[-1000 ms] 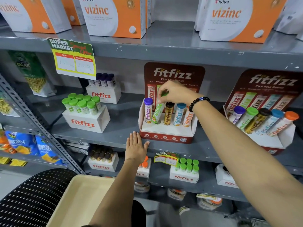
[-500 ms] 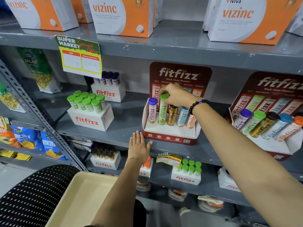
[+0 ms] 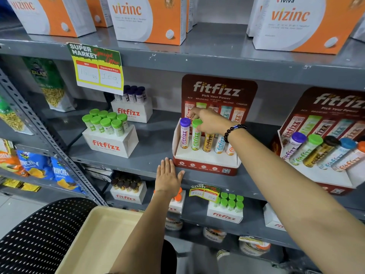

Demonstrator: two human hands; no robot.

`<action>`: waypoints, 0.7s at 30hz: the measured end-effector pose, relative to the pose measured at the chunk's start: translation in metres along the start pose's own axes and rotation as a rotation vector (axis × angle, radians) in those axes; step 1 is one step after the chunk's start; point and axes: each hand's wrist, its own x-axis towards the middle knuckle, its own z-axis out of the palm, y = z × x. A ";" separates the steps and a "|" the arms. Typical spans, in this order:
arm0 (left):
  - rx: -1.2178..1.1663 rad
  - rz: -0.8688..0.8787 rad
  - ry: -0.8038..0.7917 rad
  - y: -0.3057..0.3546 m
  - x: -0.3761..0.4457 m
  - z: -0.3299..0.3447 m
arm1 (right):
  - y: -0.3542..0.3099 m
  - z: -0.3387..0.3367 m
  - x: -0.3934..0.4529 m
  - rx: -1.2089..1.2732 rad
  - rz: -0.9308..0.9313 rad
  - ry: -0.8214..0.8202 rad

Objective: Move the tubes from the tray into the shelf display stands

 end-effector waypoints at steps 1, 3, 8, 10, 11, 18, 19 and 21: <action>0.001 0.000 -0.002 0.000 0.000 0.000 | 0.000 0.000 0.000 0.001 -0.001 0.000; -0.003 0.001 -0.007 0.000 0.000 0.000 | 0.002 0.002 -0.001 0.008 0.000 0.004; -0.023 -0.003 -0.018 0.000 0.000 -0.001 | 0.007 0.004 -0.002 0.002 0.018 0.001; -0.015 0.003 -0.027 0.000 0.000 -0.003 | 0.007 0.007 -0.007 -0.002 0.022 0.032; -0.019 0.008 -0.031 0.000 0.000 -0.004 | 0.007 0.008 -0.011 -0.001 0.023 0.066; -0.006 0.014 0.018 0.000 -0.018 0.002 | 0.010 0.026 -0.062 -0.035 -0.041 0.362; -0.005 0.012 0.021 0.002 -0.026 0.002 | 0.010 0.028 -0.072 -0.031 -0.038 0.386; -0.022 0.008 0.040 0.006 -0.040 0.006 | 0.017 0.039 -0.092 -0.038 -0.024 0.406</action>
